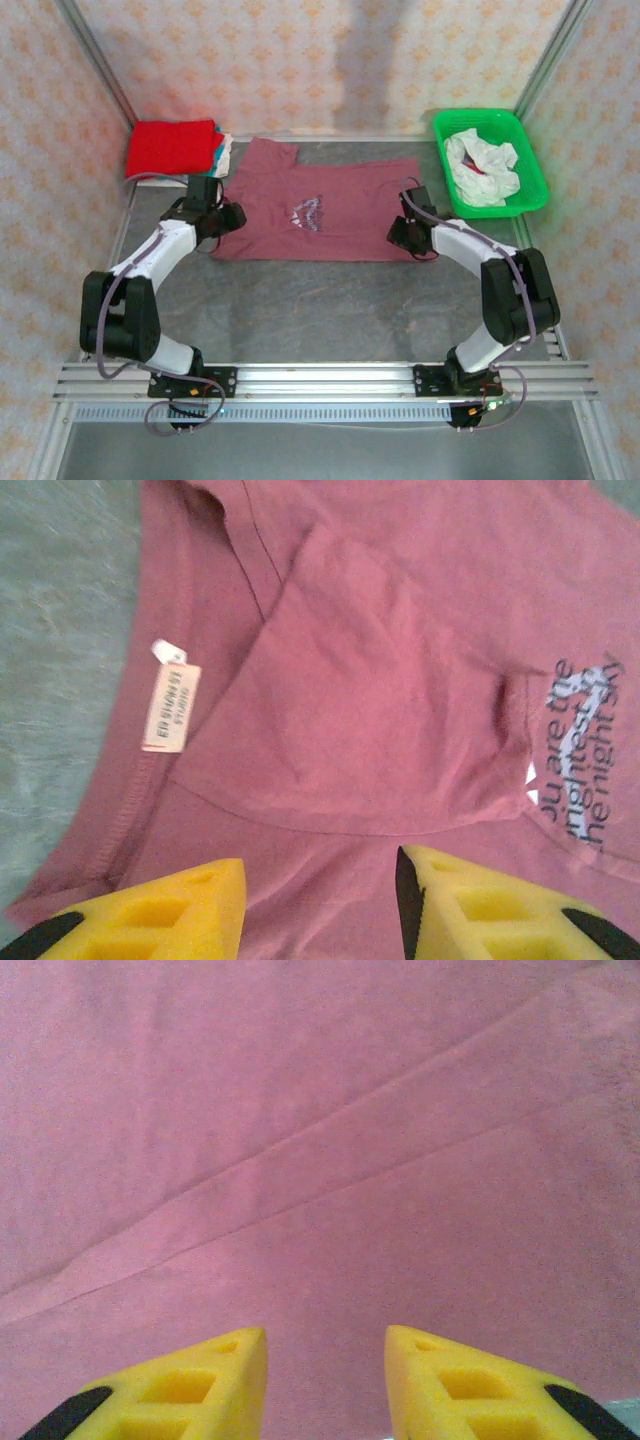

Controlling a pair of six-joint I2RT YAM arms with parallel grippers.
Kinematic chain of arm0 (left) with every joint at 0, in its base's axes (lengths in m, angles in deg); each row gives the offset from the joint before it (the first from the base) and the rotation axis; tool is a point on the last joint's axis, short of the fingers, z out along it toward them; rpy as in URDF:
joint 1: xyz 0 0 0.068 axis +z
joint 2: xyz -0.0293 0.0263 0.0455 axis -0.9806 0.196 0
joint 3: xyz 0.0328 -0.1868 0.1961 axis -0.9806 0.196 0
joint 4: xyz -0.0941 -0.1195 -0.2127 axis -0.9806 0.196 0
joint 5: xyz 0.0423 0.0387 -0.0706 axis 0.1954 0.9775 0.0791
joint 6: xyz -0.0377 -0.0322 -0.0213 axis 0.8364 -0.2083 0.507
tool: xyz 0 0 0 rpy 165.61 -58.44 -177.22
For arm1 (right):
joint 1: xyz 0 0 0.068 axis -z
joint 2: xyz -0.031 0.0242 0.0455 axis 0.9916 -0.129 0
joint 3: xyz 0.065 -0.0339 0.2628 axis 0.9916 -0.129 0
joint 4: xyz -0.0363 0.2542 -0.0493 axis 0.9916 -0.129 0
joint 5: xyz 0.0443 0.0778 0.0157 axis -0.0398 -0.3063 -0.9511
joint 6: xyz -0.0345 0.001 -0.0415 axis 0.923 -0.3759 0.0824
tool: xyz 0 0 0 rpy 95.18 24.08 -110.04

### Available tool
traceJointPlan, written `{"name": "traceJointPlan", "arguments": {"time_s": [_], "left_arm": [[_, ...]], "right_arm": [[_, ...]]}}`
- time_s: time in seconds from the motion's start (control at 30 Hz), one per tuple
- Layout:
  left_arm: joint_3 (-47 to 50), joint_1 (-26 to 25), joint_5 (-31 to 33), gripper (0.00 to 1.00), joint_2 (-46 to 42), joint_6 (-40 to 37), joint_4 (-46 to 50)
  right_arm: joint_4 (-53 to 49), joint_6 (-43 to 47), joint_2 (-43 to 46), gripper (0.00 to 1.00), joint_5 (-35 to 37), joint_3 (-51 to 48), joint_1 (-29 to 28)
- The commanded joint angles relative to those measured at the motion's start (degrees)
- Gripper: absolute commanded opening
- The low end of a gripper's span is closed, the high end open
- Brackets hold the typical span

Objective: Fold and stack the t-shirts

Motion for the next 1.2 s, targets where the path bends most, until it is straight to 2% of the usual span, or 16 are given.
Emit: {"name": "traceJointPlan", "arguments": {"time_s": [0.0,0.23,0.47,0.7,0.9,1.03,1.17], "left_arm": [[-0.7,-0.5,-2.8,0.43,5.4,1.3,-2.7],[0.6,0.4,-4.4,0.42,12.0,2.4,-5.8],[8.1,1.3,-6.8,0.42,11.3,4.9,-8.7],[20.4,0.6,-7.2,0.42,-0.9,8.7,-6.4],[26.5,-1.7,-4.3,0.42,-17.1,10.6,4.6],[24.4,-1.6,2.0,0.43,-25.5,8.7,9.8],[17.4,-1.6,2.8,0.47,-23.5,6.7,6.9]], "right_arm": [[-1.6,0.1,-2.9,0.35,2.4,2.1,-0.7],[0.1,-1.0,-6.5,0.35,2.3,1.0,-0.7],[1.7,-0.5,-4.1,0.35,-0.2,-5.2,-0.9],[0.4,-3.1,5.4,0.35,-1.3,-15.3,-2.8],[-1.8,-6.7,12.9,0.35,-3.7,-20.2,-5.2],[-2.9,-8.6,18.5,0.35,-2.6,-18.3,-5.9],[-1.4,-6.4,19.4,0.39,1.4,-12.2,-5.8]]}}
